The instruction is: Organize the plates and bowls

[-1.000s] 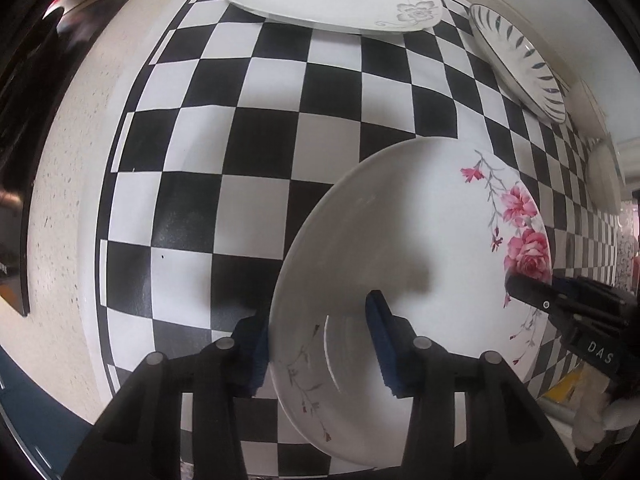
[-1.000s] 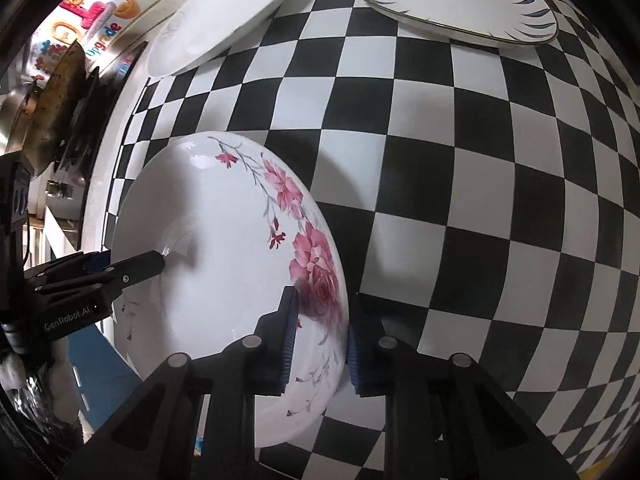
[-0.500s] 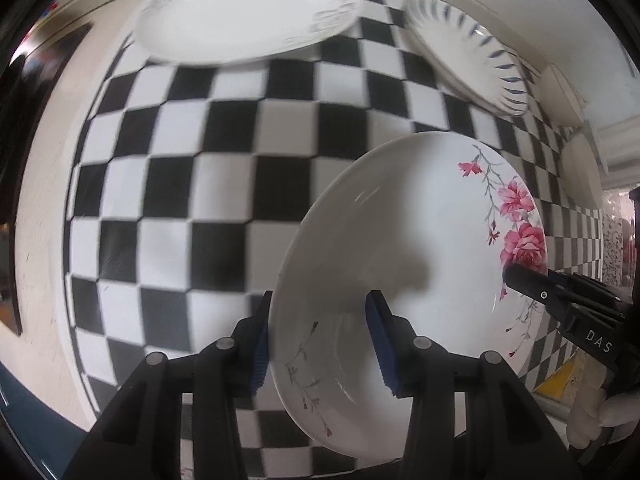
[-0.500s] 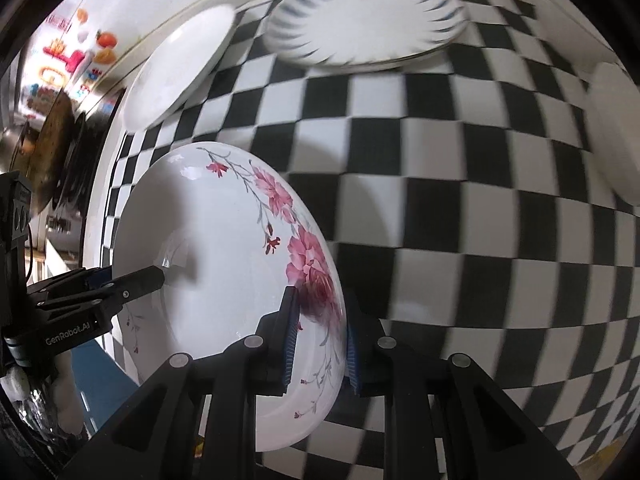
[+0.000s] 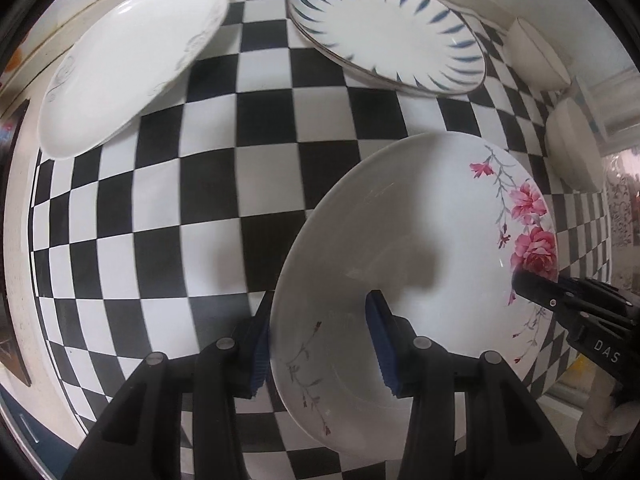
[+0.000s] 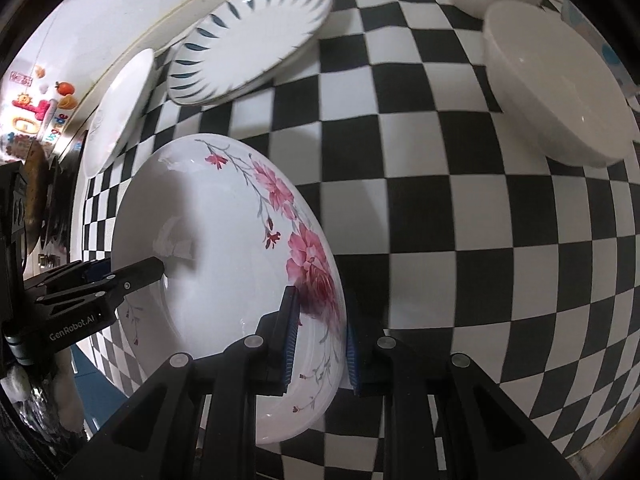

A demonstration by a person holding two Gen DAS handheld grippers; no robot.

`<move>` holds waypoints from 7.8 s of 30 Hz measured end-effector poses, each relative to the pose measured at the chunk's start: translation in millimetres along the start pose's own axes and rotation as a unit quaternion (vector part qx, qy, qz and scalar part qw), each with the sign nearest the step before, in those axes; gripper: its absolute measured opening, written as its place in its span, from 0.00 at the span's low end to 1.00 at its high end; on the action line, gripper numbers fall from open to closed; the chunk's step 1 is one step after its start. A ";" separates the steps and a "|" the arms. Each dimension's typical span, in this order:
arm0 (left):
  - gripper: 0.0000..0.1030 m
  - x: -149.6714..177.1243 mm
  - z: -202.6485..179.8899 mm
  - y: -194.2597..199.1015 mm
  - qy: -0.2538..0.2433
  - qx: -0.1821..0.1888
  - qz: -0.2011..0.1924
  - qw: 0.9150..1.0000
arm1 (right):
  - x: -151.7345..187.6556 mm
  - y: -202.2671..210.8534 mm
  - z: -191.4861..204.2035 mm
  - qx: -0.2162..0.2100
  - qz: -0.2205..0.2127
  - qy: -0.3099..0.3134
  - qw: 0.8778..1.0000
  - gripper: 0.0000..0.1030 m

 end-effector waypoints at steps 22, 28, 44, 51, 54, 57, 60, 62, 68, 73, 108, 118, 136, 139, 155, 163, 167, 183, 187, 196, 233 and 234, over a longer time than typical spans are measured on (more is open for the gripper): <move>0.41 -12.8 28.0 61.1 0.124 -0.084 -0.098 0.984 | -14.9 52.4 -30.0 -0.031 -0.029 0.016 0.999 0.57; 0.46 -23.9 77.1 117.6 0.176 -0.085 -0.157 0.968 | -54.3 106.0 40.4 -0.103 -0.085 0.090 0.987 0.88; 0.46 -90.3 230.6 94.1 0.226 -0.040 -0.112 0.967 | -217.2 28.4 198.7 -0.044 -0.042 0.162 0.985 0.86; 0.46 -119.3 259.5 63.4 0.218 -0.004 -0.080 0.973 | -259.2 -10.3 235.3 -0.026 -0.020 0.176 0.984 0.74; 0.46 -127.7 260.6 55.1 0.205 0.012 -0.075 0.976 | -269.6 -24.2 247.2 -0.021 -0.006 0.183 0.983 0.67; 0.46 -132.5 259.6 45.6 0.195 0.024 -0.067 0.978 | -280.3 -40.4 255.5 -0.019 0.013 0.184 0.983 0.59; 0.45 -135.2 256.2 36.9 0.189 0.039 -0.055 0.980 | -285.9 -56.8 259.4 -0.029 0.041 0.176 0.983 0.52; 0.45 -136.3 250.7 37.0 0.176 0.033 -0.059 0.982 | -287.6 -65.7 260.3 -0.033 0.054 0.168 0.984 0.50; 0.44 -128.5 251.9 37.6 0.194 0.037 -0.076 0.977 | -288.7 -66.8 257.4 -0.001 0.033 0.174 0.984 0.23; 0.42 -115.8 242.9 41.5 0.189 0.041 -0.085 0.977 | -286.0 -66.8 251.3 -0.028 0.039 0.158 0.986 0.21; 0.42 -21.7 71.5 134.0 0.070 0.045 -0.142 0.986 | -91.6 73.2 96.2 -0.092 -0.032 0.094 0.991 0.20; 0.42 -9.5 12.3 89.9 0.022 0.032 -0.101 0.994 | -42.2 55.3 21.8 -0.093 -0.022 0.050 0.994 0.20; 0.42 18.4 -9.3 19.8 0.004 -0.019 -0.016 1.000 | -9.5 7.6 -5.2 -0.060 0.019 0.048 0.997 0.20; 0.42 22.7 -8.8 13.3 0.005 -0.029 -0.006 1.000 | -9.9 5.4 -0.9 -0.050 0.028 0.054 0.997 0.20; 0.43 29.9 -3.0 14.2 0.020 -0.037 0.009 0.999 | -13.3 -9.9 10.9 -0.019 0.075 0.027 0.997 0.23; 0.43 30.8 -5.8 15.2 0.015 -0.055 0.010 0.998 | -12.2 -9.7 20.6 0.028 0.087 0.027 0.995 0.27; 0.43 26.2 -9.6 16.6 0.015 -0.060 0.009 0.998 | -9.4 -10.2 29.8 0.060 0.091 0.042 0.993 0.31; 0.43 44.2 3.0 20.3 0.030 -0.028 0.017 0.999 | -8.9 -6.6 13.7 -0.050 0.154 -0.029 0.986 0.35; 0.43 45.0 4.1 30.6 0.032 -0.017 0.011 0.999 | -7.2 -1.1 2.0 -0.033 0.163 -0.027 0.986 0.40; 0.43 14.7 4.0 54.9 0.030 -0.015 -0.007 0.999 | -20.1 19.9 9.0 0.032 0.131 0.005 0.991 0.40; 0.18 -186.4 24.6 49.7 0.007 0.015 0.004 1.000 | -217.0 31.1 -2.6 -0.028 0.024 -0.038 0.999 0.09; 0.18 -183.5 23.7 54.1 0.005 0.015 0.001 1.000 | -212.9 36.6 -1.4 -0.030 0.020 -0.035 0.999 0.09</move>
Point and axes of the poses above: each gripper's, at about its wrist camera, not at the fingertips, and y roughly against the way its jaws point, z to its left, x to its underside, the point moved 7 cm from there along -y, roughly the way its jaws point, and after that the axes turned 12 degrees about z, right-handed, at the moved point
